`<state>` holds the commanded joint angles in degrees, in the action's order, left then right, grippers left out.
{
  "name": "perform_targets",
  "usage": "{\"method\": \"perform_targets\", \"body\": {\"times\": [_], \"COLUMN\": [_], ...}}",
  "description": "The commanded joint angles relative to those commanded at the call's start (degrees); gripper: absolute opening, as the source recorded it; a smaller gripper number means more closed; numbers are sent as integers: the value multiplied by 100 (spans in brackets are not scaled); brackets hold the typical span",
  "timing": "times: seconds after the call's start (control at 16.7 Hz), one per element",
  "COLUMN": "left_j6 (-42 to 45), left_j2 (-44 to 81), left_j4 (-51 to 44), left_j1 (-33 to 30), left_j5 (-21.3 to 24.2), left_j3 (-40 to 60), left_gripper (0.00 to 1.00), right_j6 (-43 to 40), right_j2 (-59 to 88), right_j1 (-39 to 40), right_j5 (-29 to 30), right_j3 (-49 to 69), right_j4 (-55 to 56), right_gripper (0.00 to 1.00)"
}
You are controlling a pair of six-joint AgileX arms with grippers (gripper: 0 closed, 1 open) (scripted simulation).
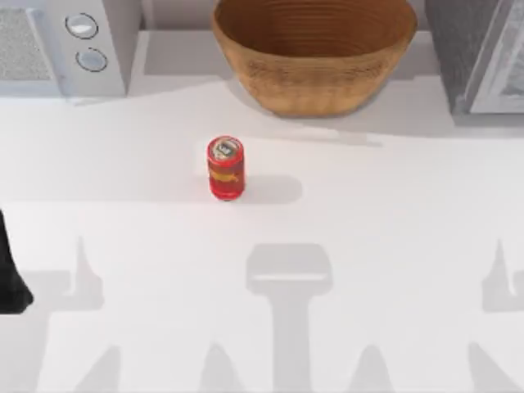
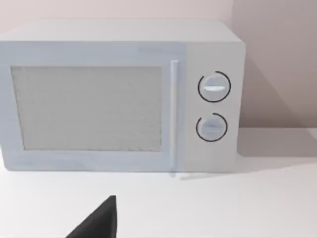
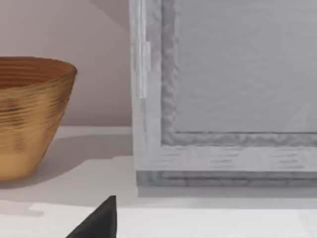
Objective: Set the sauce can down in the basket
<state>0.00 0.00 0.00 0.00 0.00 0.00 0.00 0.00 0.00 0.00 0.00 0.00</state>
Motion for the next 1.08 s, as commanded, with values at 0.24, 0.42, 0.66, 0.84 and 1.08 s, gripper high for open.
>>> {"method": "perform_targets", "body": {"times": [0.24, 0.42, 0.66, 0.84, 1.08], "left_j6": [45, 227, 660, 1086, 1734], "left_j2": [165, 826, 2382, 3902, 6205], "left_j4": [39, 195, 567, 931, 1485], "left_j1": [-5, -25, -60, -88, -128], "left_j5": [96, 482, 1396, 2292, 3651], "left_j3": [81, 404, 1161, 1896, 3008], "left_gripper": [100, 100, 100, 100, 100], "right_j6": [0, 0, 0, 0, 0], "right_j2": [0, 0, 0, 0, 0], "right_j1": [0, 0, 0, 0, 0], "right_j5": [0, 0, 0, 0, 0], "right_j3": [0, 0, 0, 0, 0], "right_j4": [0, 0, 0, 0, 0], "right_gripper": [100, 100, 100, 100, 100]}}
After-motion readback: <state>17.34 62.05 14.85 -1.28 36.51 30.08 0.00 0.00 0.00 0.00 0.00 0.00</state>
